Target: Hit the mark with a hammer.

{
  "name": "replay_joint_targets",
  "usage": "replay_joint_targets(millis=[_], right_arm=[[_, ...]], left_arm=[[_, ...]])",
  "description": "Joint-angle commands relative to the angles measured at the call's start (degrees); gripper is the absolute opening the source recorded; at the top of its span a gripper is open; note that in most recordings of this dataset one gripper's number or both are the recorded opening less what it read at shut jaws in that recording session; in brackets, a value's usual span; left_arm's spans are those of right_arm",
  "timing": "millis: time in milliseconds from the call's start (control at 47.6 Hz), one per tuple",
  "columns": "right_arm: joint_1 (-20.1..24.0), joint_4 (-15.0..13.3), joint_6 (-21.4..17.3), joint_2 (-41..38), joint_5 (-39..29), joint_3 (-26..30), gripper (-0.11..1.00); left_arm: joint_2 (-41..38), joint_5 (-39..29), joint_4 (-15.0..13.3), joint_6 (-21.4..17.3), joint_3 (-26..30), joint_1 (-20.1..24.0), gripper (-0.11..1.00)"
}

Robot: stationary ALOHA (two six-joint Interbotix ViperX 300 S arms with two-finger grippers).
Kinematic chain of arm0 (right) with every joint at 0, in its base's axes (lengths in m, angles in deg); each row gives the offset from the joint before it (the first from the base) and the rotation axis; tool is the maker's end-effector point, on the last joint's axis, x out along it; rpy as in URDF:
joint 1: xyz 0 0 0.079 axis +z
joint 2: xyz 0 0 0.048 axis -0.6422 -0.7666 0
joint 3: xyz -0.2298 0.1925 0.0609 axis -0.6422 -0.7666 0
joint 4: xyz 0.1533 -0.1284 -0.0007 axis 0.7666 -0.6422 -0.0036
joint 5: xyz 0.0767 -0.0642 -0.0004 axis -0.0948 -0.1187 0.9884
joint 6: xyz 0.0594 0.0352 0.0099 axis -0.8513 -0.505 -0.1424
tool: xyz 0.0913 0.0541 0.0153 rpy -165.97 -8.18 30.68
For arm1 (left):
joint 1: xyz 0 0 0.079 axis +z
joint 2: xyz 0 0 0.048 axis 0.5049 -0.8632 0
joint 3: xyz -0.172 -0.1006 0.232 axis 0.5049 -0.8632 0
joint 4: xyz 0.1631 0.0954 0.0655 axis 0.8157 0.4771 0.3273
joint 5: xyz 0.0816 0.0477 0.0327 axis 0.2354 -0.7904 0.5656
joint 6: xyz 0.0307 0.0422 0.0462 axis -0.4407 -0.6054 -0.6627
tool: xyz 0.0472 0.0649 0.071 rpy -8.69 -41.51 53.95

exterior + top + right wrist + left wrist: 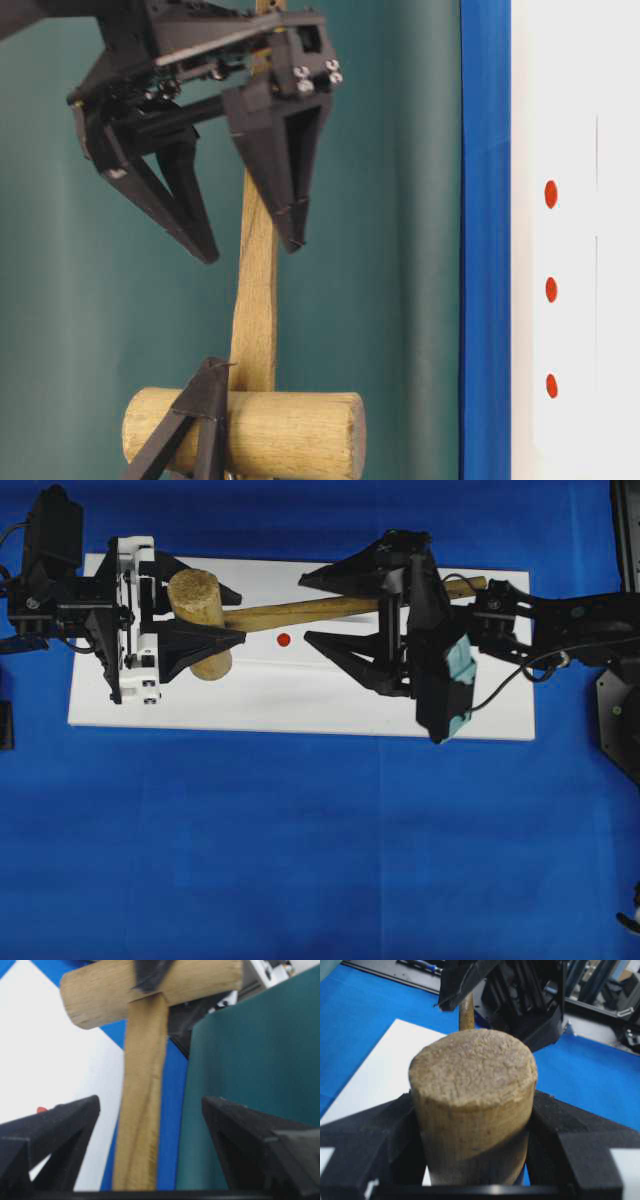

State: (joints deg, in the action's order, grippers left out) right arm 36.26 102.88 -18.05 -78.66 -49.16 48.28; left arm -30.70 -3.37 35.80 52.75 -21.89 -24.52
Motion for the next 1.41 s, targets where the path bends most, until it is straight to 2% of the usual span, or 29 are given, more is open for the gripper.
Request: replay_joint_targets(millis=[0, 147, 315, 399, 546, 735, 904, 967, 1093, 1198, 1261, 1387], right_arm=[[0.09, 3.16, -0.18, 1.93, -0.88, 0.79, 0.98], [-0.18, 13.89, -0.7, 2.11, -4.39, 1.49, 0.98], [-1.85, 24.87, -0.88, 2.2, -11.07, 2.11, 0.98], [-2.29, 28.21, -0.79, 2.2, -14.06, 2.2, 0.97], [-2.64, 31.99, -0.88, 2.2, -17.31, 2.2, 0.96], [-2.64, 34.28, -0.88, 2.2, -18.11, 2.2, 0.95], [-2.64, 34.45, -0.79, 2.2, -17.93, 2.2, 0.87], [-2.72, 34.45, -0.7, 2.2, -17.93, 2.11, 0.74], [-3.08, 34.45, -0.79, 2.2, -18.28, 2.11, 0.35], [-3.16, 34.45, -0.79, 2.2, -18.98, 2.2, 0.1], [-3.08, 34.45, -0.79, 2.2, -19.34, 2.2, 0.03], [-3.16, 34.54, -0.88, 2.2, -19.51, 2.2, 0.03]], left_arm=[[0.79, 0.0, 0.18, -1.05, 0.88, 0.18, 0.45], [0.79, -1.85, 0.35, -5.8, 0.88, 0.0, 0.45], [0.79, -2.37, 0.35, -12.04, 0.88, -1.05, 0.45], [0.79, -2.37, 0.35, -13.36, 0.88, -1.41, 0.45], [0.79, -2.37, 0.35, -13.89, 0.88, -1.41, 0.45], [0.79, -2.37, 0.35, -13.97, 0.88, -1.49, 0.45], [0.79, -2.37, 0.35, -13.89, 0.88, -1.49, 0.45], [0.79, -2.37, 0.35, -13.71, 0.88, -1.58, 0.45], [0.7, -2.37, 0.35, -13.62, 0.88, -1.85, 0.45], [0.7, -2.46, 0.35, -13.89, 0.88, -2.11, 0.45], [0.79, -2.9, 0.35, -13.89, 0.88, -2.11, 0.45], [0.7, -3.34, 0.35, -13.97, 0.97, -2.11, 0.45]])
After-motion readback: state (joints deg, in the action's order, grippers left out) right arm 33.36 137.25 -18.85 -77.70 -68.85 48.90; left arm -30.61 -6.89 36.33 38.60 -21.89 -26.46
